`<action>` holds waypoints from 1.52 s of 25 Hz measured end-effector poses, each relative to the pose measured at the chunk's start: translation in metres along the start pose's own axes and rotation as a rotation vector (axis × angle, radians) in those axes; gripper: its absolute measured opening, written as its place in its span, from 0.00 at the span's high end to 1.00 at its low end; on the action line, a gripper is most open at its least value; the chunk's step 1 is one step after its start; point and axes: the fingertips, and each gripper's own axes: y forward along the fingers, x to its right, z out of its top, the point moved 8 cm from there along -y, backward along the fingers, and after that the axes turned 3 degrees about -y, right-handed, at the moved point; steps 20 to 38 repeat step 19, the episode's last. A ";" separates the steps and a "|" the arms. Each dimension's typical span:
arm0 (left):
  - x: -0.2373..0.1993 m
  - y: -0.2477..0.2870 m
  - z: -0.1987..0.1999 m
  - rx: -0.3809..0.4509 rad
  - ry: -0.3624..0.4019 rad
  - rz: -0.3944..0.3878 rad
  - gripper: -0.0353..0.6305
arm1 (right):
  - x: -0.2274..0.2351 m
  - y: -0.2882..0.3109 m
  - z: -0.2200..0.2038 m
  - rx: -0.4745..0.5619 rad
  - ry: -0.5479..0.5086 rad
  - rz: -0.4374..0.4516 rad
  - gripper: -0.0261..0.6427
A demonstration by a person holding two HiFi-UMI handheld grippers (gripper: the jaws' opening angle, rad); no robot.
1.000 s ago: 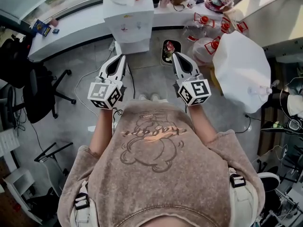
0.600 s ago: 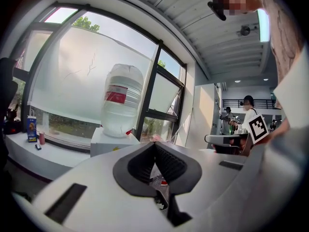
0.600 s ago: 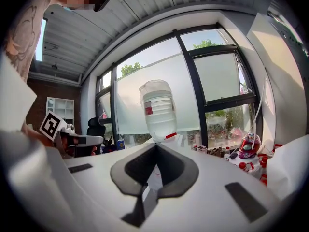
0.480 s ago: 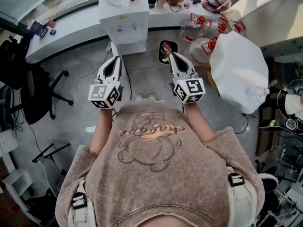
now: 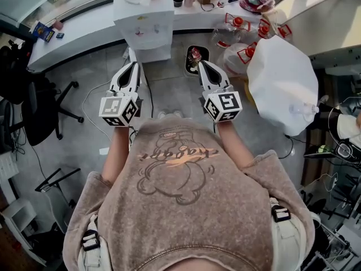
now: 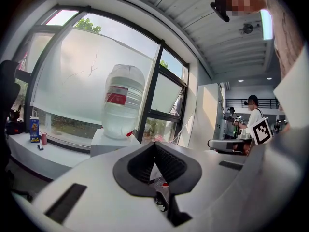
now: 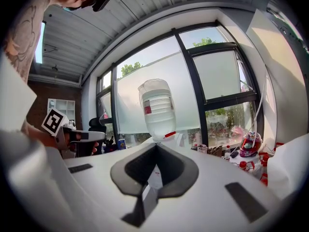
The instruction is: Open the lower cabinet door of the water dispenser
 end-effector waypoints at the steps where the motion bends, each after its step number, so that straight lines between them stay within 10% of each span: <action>1: 0.001 0.001 0.000 -0.003 0.002 0.000 0.92 | 0.001 0.000 0.000 -0.001 0.001 0.000 0.95; 38: 0.000 0.011 -0.004 -0.016 -0.031 0.028 0.92 | 0.010 0.013 -0.007 -0.022 0.013 0.011 0.95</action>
